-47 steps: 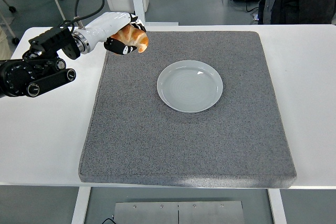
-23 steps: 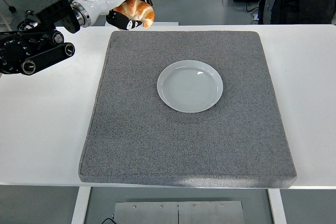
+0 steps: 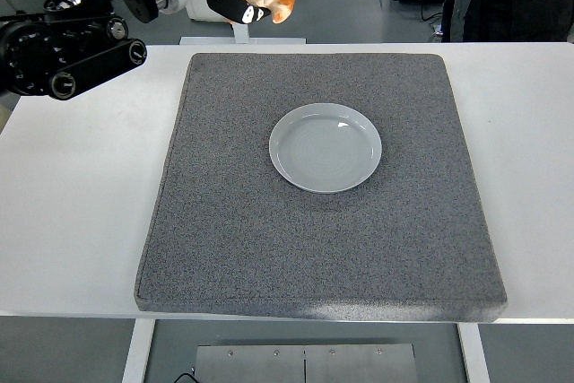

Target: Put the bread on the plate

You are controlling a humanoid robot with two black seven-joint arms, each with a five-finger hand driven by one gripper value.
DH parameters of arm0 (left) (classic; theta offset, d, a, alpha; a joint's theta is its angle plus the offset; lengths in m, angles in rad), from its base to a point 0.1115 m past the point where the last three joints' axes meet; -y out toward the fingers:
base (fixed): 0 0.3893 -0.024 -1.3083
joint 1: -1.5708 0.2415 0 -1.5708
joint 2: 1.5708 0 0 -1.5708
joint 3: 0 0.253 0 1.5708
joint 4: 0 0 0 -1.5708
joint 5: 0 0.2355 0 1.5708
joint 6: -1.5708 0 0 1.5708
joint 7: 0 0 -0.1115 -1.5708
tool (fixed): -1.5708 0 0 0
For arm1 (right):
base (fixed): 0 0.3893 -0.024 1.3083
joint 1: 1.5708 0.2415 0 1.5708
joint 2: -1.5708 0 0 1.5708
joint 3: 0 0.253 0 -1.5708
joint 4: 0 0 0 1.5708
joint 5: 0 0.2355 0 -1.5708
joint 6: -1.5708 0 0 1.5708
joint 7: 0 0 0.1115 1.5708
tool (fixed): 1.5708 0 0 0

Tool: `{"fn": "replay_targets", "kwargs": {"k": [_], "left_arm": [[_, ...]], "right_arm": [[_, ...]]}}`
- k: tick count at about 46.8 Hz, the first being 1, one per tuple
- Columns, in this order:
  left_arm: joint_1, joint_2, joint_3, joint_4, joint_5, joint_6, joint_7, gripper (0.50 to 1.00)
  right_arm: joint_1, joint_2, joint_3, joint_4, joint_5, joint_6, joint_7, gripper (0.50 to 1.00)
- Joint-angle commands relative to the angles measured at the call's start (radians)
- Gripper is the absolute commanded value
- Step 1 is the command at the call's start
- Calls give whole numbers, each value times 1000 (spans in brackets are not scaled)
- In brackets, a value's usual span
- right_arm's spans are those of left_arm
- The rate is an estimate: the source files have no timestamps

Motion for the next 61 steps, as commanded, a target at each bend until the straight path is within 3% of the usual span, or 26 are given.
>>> {"fn": "replay_targets", "kwargs": {"k": [1,17,30,61], "left_arm": [[-2,-41,2,0,0,0,-1,500],[-1,-228,10,63,2,-1,0,500],[16,-316,45,105,3,-6,-1,500],[133,-319,110,137,22,-5,-12,500]], "right_arm": [[0,0,0,0,0,0,0,1000],[0,0,0,0,0,0,0,1000],[0,0,0,0,0,0,0,1000],[0,0,0,0,0,0,0,1000]]}}
